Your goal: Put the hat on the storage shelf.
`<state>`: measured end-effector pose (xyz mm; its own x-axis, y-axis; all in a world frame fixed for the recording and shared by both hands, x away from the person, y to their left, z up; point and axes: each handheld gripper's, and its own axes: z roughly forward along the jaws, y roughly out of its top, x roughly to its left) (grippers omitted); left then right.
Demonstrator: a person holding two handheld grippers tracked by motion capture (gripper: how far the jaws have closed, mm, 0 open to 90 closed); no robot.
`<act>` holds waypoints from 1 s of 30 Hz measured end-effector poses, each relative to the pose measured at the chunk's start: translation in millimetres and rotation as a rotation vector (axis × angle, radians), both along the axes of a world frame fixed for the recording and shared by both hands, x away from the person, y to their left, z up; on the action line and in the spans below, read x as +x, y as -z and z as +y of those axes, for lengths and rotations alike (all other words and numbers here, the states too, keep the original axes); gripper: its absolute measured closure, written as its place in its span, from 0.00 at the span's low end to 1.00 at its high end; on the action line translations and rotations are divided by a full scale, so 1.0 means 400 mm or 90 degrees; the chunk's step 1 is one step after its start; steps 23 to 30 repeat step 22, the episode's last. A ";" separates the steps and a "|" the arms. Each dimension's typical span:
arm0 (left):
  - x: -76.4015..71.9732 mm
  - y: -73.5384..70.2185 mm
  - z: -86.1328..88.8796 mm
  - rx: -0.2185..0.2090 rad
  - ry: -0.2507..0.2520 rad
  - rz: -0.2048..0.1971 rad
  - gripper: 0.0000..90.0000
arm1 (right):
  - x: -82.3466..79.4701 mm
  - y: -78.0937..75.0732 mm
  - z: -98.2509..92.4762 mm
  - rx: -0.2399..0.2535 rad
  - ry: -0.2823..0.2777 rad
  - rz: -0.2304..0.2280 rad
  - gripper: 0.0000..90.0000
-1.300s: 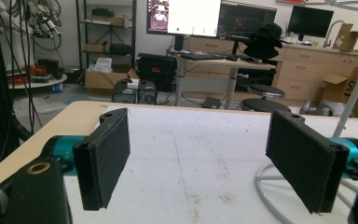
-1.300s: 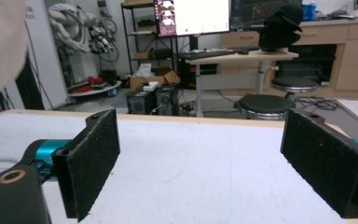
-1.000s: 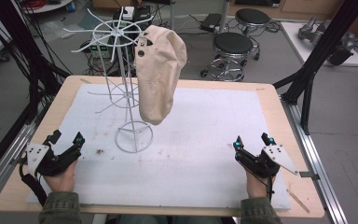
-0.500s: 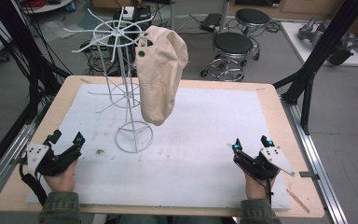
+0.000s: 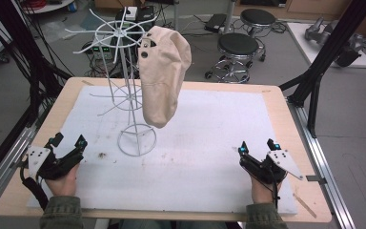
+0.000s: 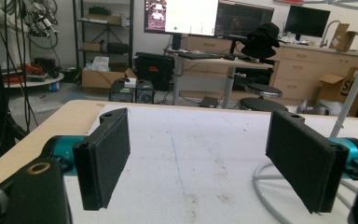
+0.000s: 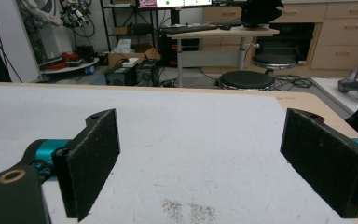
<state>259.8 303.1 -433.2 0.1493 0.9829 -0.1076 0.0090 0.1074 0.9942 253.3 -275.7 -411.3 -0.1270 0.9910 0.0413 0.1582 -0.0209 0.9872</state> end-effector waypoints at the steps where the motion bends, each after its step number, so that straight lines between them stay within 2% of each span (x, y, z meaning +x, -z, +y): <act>1: 0.000 0.000 0.000 0.000 -0.001 0.000 0.24 | 0.000 0.000 0.000 0.000 -0.001 0.001 0.12; 19: 0.003 0.001 0.001 0.001 0.001 0.003 0.24 | 0.003 0.003 -0.001 0.007 0.000 0.016 0.12; 30: 0.003 0.000 0.001 0.001 0.000 0.002 0.24 | 0.003 0.003 -0.002 0.007 -0.001 0.014 0.12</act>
